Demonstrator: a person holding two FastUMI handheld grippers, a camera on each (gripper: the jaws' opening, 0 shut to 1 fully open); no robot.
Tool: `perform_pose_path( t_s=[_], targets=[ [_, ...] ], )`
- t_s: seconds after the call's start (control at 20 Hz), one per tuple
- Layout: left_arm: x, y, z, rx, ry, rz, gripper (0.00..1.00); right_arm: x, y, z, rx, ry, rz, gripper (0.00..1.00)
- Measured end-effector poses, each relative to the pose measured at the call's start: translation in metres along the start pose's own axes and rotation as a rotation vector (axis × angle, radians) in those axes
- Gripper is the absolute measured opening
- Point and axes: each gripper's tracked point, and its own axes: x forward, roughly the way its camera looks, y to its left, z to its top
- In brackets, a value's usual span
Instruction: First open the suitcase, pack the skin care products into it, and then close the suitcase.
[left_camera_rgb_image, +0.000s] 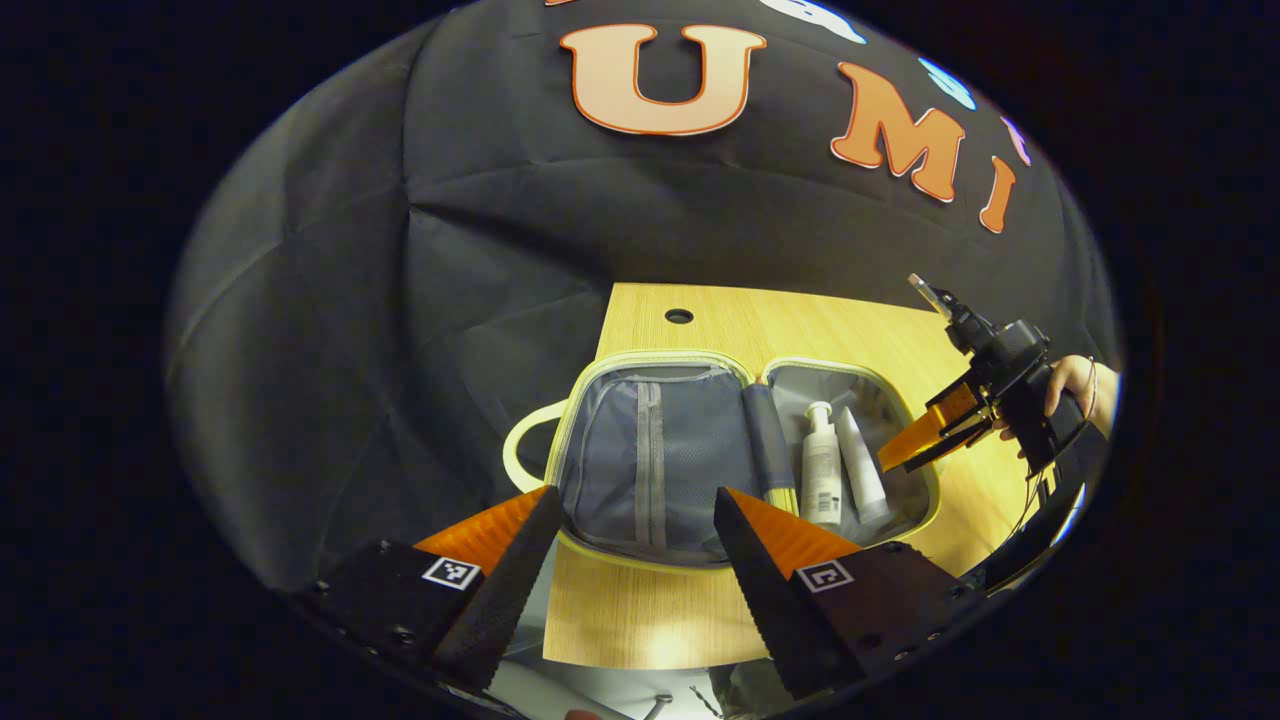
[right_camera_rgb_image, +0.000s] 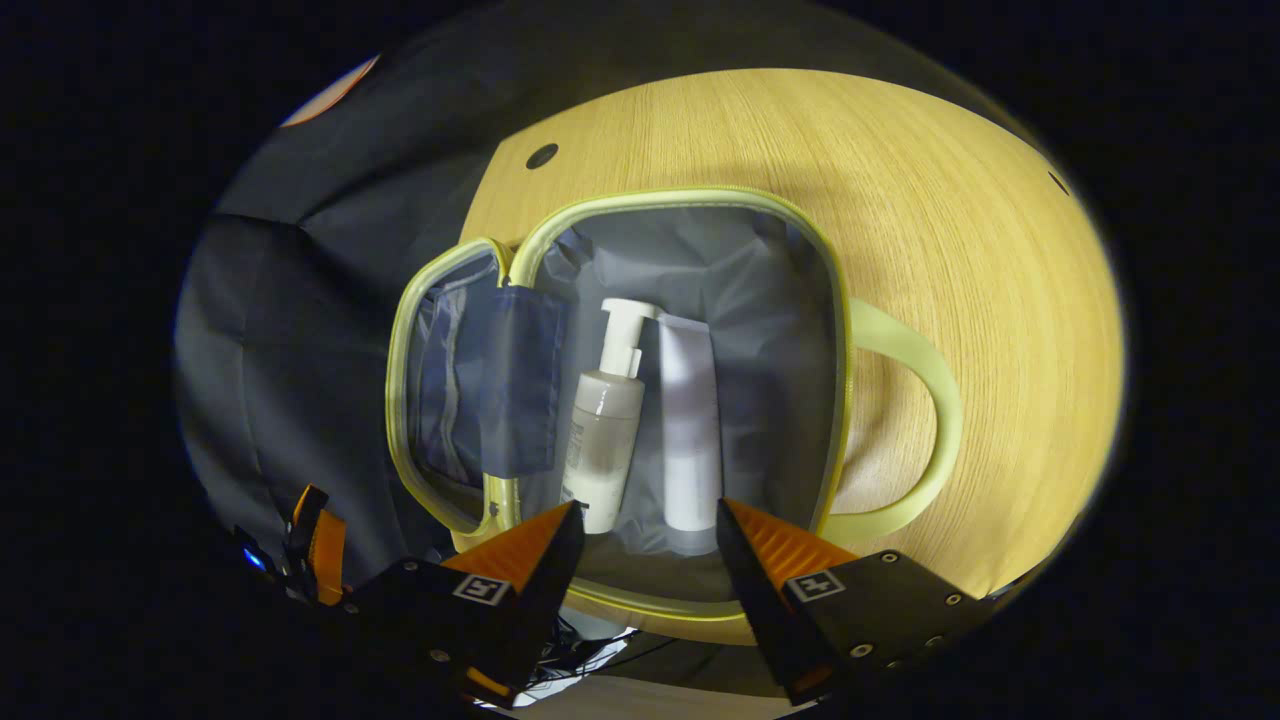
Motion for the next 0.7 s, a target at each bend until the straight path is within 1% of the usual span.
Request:
perform_pose_path(
  t_s=[0.05,0.15,0.2,0.3,0.4,0.55,0.65,0.7],
  targets=[
    [0.001,0.002,0.004,-0.022,-0.009,-0.003,0.99,-0.015,0.002,0.0,0.005,-0.02,0.029,0.95],
    [0.002,0.013,0.015,-0.083,-0.039,0.0,1.0,-0.044,0.011,0.006,0.023,-0.069,0.101,0.96],
    [0.004,0.025,0.02,-0.119,-0.056,0.005,0.99,-0.059,0.013,0.009,0.031,-0.094,0.133,0.96],
    [0.011,0.049,0.025,-0.198,-0.083,0.015,0.98,-0.083,0.02,0.016,0.048,-0.15,0.173,0.96],
    [0.023,0.087,0.022,-0.288,-0.104,0.028,0.99,-0.092,0.009,0.022,0.069,-0.202,0.168,0.96],
    [0.049,0.132,0.012,-0.427,-0.107,0.01,0.98,-0.118,-0.026,0.031,0.104,-0.264,0.124,0.95],
    [0.071,0.146,0.004,-0.54,-0.1,-0.042,0.98,-0.13,-0.042,0.034,0.139,-0.292,0.104,0.95],
    [0.085,0.146,0.003,-0.604,-0.099,-0.081,0.98,-0.132,-0.048,0.034,0.152,-0.304,0.096,0.95]
  ],
)
